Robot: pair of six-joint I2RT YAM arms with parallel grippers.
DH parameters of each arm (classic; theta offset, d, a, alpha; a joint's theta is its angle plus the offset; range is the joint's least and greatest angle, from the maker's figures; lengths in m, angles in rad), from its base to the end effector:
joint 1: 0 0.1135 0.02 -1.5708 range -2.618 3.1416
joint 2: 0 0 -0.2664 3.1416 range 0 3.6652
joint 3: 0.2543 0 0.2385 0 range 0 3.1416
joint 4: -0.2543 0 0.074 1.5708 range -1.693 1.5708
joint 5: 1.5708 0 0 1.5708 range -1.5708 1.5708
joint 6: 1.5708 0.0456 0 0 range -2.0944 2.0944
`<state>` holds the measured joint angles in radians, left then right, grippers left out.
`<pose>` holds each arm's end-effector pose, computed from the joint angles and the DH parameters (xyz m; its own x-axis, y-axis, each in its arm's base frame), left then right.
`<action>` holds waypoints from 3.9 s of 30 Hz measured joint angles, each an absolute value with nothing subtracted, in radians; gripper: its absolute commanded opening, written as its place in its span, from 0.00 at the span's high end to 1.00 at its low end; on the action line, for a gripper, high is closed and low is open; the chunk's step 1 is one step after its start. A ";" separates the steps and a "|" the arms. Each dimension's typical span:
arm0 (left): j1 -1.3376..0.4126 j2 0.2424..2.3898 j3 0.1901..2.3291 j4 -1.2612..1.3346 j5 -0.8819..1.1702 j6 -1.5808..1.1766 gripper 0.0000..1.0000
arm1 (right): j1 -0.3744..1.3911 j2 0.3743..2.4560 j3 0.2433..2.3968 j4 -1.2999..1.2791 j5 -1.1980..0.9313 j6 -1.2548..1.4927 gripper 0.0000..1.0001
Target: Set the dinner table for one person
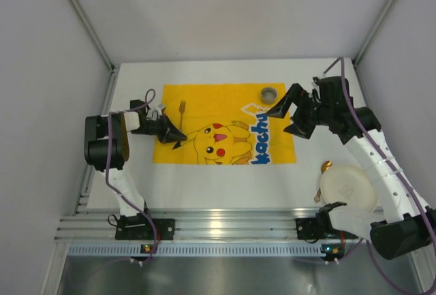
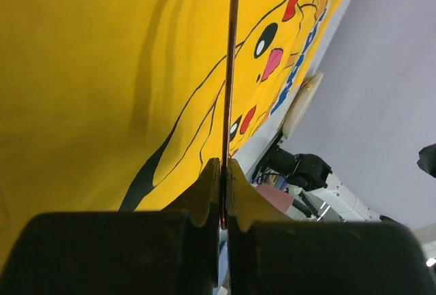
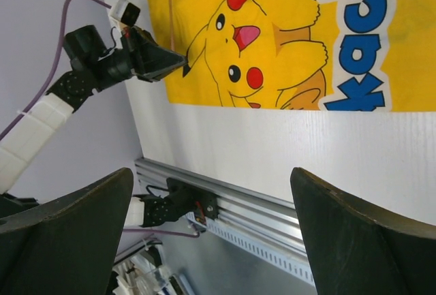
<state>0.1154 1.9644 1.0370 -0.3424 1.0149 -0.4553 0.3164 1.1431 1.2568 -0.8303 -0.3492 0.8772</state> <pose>0.3399 0.0004 0.1172 -0.9353 -0.3420 0.0905 -0.2471 0.4485 -0.8590 0.2044 0.0833 0.3650 -0.8124 0.4943 -0.3093 0.1363 0.6767 0.7235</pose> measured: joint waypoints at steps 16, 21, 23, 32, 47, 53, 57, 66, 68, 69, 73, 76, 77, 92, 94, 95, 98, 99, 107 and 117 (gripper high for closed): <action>0.117 1.961 1.131 -0.629 0.810 -0.342 0.51 | 0.231 1.101 1.196 -0.900 -0.342 0.762 0.00; 0.117 1.934 1.131 -0.653 0.791 -0.347 0.10 | 0.204 1.114 1.197 -0.970 -0.259 0.677 0.00; 0.115 1.900 1.135 -0.679 0.771 -0.350 0.06 | 0.184 1.129 1.195 -0.992 -0.212 0.647 0.00; 0.117 1.768 1.182 -0.768 0.549 -0.334 0.02 | -0.050 1.188 1.008 -0.971 -0.118 0.561 0.00; 0.117 1.523 1.163 -0.769 0.511 -0.360 0.02 | -0.178 1.452 0.942 -0.831 0.105 0.384 0.00; 0.117 1.519 1.155 -0.769 0.505 -0.364 0.03 | -0.186 1.525 0.869 -0.770 0.104 0.373 0.04; 0.117 1.519 1.155 -0.769 0.503 -0.364 0.03 | -0.186 1.536 0.858 -0.757 0.103 0.379 0.15; 0.117 1.519 1.155 -0.769 0.495 -0.364 0.03 | -0.186 1.535 0.846 -0.741 0.085 0.416 0.63; 0.117 1.519 1.155 -0.769 0.495 -0.364 0.03 | -0.186 1.535 0.850 -0.747 0.089 0.418 0.72; 0.117 1.519 1.155 -0.769 0.495 -0.364 0.04 | -0.186 1.535 0.854 -0.747 0.090 0.420 0.79; 0.117 1.519 1.155 -0.769 0.495 -0.364 0.03 | -0.183 1.533 0.867 -0.762 0.094 0.419 0.93; 0.117 1.519 1.155 -0.769 0.495 -0.364 0.04 | -0.178 1.535 0.873 -0.769 0.099 0.419 1.00; 0.117 1.519 1.155 -0.768 0.495 -0.364 0.04 | -0.178 1.535 0.873 -0.770 0.099 0.420 1.00; 0.117 1.513 1.143 -0.768 0.500 -0.363 0.04 | -0.105 1.530 0.963 -0.743 -0.035 0.474 1.00; 0.117 1.512 1.143 -0.768 0.501 -0.363 0.04 | -0.064 1.530 0.995 -0.727 -0.064 0.496 1.00; 0.117 1.510 1.143 -0.768 0.502 -0.363 0.04 | -0.043 1.530 1.008 -0.720 -0.071 0.507 1.00; 0.117 1.504 1.140 -0.767 0.505 -0.363 0.04 | 0.033 1.539 1.051 -0.701 -0.083 0.538 1.00; 0.117 1.500 1.137 -0.766 0.505 -0.363 0.04 | 0.052 1.547 1.063 -0.693 -0.084 0.546 1.00; 0.117 1.464 1.110 -0.767 0.508 -0.363 0.04 | 0.104 1.714 1.087 -0.632 -0.088 0.613 0.93; 0.117 1.429 1.088 -0.770 0.509 -0.363 0.04 | 0.118 1.761 1.139 -0.587 -0.131 0.704 0.05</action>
